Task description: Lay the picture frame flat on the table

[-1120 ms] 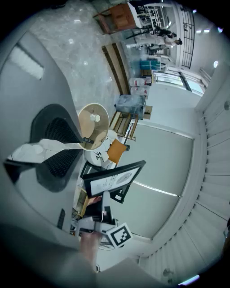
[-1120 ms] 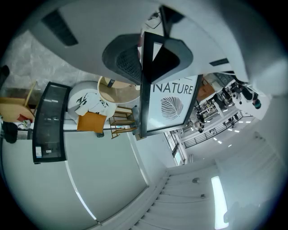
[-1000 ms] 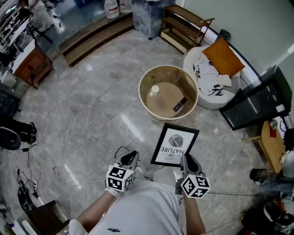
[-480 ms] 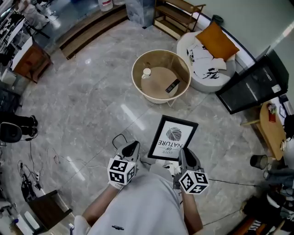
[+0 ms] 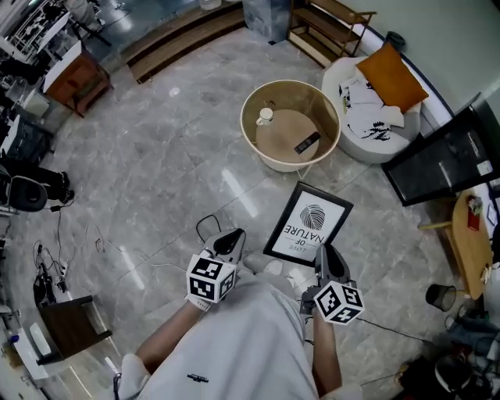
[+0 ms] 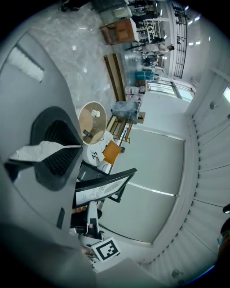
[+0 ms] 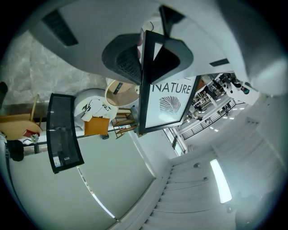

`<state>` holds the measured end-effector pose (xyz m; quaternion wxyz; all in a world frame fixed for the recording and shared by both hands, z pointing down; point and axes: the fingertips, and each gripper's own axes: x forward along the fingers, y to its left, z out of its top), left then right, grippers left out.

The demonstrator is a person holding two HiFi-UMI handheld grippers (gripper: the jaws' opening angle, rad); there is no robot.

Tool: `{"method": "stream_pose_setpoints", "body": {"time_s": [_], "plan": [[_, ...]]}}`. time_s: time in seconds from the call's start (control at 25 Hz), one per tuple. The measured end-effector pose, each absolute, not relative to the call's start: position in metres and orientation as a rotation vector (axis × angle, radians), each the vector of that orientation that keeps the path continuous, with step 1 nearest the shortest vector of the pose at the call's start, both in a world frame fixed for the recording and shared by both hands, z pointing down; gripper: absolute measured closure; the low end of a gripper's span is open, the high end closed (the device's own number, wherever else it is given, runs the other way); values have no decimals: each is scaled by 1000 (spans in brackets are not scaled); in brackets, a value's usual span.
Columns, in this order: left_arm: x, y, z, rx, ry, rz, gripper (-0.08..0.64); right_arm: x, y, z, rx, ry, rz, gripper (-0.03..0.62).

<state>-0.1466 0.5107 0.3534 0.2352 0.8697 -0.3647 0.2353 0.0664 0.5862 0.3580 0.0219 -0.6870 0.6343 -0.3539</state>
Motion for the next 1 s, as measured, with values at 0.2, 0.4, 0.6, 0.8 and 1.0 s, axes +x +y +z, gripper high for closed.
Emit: {"method": "stream_pose_setpoints", "body": {"time_s": [0.2,0.4,0.6,0.8,1.0], "plan": [[-148,514,351,2372,-1054,640,546,74,590,365,-2114,1977,-1115,532],[-146,486,345,2382,-1077,614,546,76,572,366,-2112,2011,-1114,532],[-140,449,350,2387,-1054,605,546,78,536,370,-2127,1994,-1122,532],[-141,372,364,2406,-977,608,546,70,470,374,-2157,1960,-1116,532],[-137,276,362,2429,-892,625,546,69,398,376,-2226,1839,-1158,532]]}}
